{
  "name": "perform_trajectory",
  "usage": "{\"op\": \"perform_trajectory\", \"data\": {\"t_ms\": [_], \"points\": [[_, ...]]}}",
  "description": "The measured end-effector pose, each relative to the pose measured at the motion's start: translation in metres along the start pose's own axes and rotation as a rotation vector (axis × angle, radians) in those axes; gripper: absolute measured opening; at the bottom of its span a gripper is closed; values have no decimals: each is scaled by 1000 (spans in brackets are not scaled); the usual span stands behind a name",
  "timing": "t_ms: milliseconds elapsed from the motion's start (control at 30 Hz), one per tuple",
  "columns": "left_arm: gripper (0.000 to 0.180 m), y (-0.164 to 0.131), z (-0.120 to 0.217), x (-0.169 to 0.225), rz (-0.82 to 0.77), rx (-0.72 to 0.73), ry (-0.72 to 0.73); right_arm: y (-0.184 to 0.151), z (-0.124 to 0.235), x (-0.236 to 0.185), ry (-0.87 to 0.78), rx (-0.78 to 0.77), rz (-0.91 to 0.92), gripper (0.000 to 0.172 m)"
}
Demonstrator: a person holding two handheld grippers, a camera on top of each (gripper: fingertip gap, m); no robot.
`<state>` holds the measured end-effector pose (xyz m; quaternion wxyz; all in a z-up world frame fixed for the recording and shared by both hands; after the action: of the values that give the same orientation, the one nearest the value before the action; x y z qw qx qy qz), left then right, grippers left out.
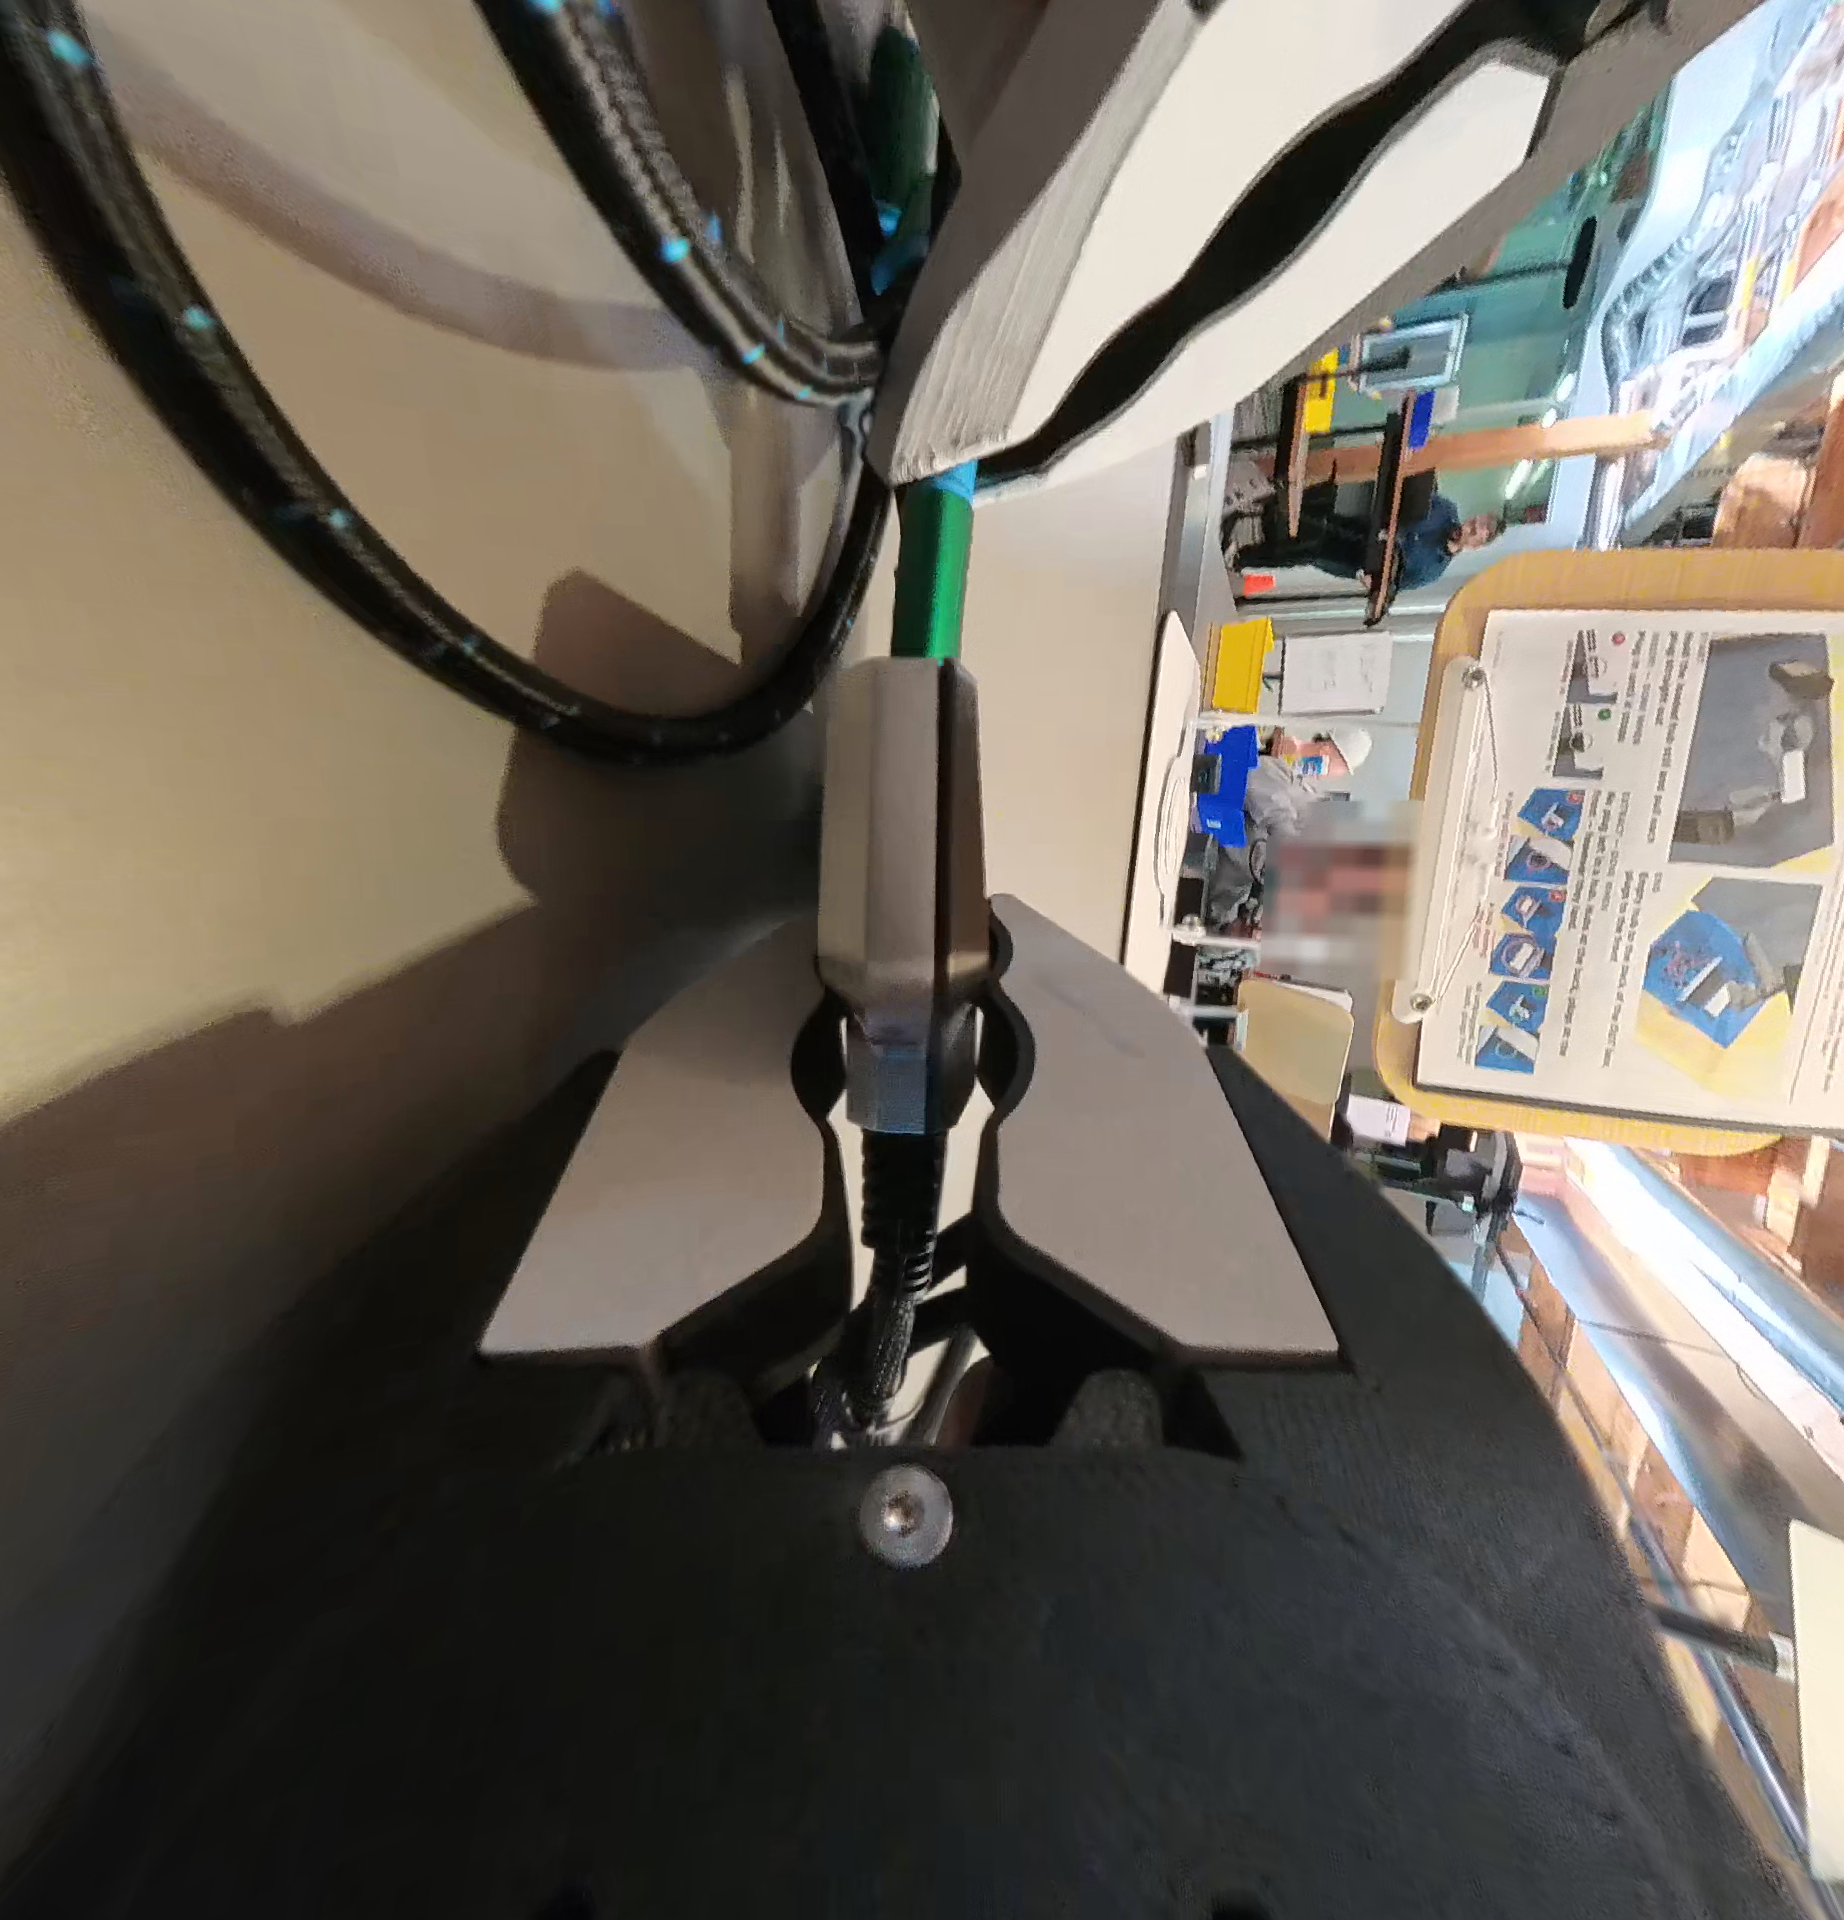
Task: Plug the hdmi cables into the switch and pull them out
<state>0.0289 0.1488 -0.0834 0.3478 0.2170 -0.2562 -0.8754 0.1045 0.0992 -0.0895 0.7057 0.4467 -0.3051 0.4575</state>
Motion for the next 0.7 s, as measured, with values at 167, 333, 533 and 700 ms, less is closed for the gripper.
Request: {"op": "perform_trajectory", "data": {"t_ms": [167, 333, 533, 700], "points": [[9, -1, 0, 1, -32, 0, -1, 1, 0, -1, 10, 34, 3, 21], [9, 4, -3, 2, -44, 15, 13, 2, -3, -1, -29, 22, 6, 23], [9, 9, -7, 5, -106, -12, 43, -3, -3, -2, -25, -22, -17, 24], [9, 9, -7, 9, -216, -21, 51, 2, 1, -6, 2, 56, 9, 23]]}}
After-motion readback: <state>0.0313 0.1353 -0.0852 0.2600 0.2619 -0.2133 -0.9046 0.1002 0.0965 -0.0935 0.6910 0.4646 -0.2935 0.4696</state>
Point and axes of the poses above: each gripper's, where its closed fingertips meet, z back along the fingers, y out of its top, x = y × z across the jaws, the point moved 3 cm from there along z, back along the fingers, and after that the axes turned 15 degrees about -z, right-handed, at the moved point
